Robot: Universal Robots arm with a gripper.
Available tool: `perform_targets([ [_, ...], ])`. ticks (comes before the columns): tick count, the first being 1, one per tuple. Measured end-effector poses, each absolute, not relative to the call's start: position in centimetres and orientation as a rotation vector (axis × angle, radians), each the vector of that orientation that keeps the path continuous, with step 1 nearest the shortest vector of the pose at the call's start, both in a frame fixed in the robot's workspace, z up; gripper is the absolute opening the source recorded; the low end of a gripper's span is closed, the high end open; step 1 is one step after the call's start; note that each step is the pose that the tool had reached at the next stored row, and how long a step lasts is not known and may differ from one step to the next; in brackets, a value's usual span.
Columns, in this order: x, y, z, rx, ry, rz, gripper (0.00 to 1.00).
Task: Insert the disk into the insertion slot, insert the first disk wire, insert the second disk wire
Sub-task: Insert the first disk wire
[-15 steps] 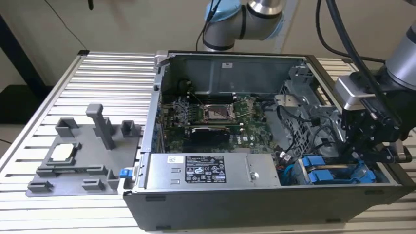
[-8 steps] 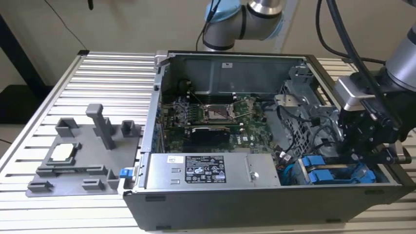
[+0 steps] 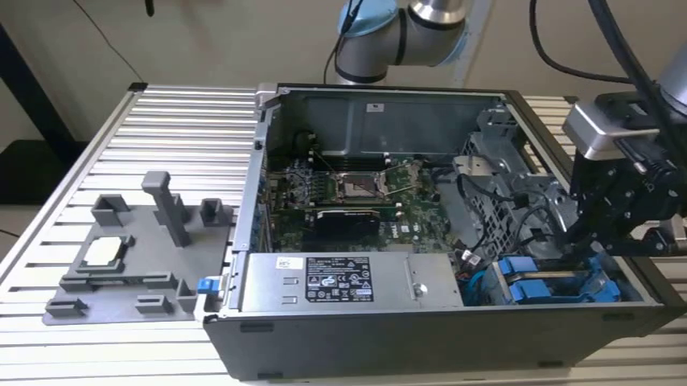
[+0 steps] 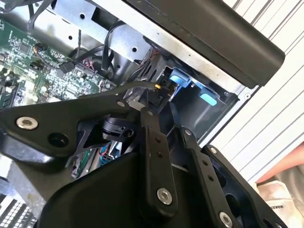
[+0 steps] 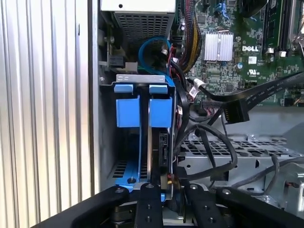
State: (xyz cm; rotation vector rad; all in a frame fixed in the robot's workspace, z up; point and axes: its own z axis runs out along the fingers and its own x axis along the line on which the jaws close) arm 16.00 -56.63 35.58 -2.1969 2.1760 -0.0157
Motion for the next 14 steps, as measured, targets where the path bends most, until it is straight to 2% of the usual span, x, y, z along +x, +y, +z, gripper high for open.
perform_targets([
  [9,16.0,-56.6,38.6,-2.2,2.179,-0.014,0.27],
  [14,16.0,-56.6,38.9,-2.201,2.18,-0.014,0.27],
])
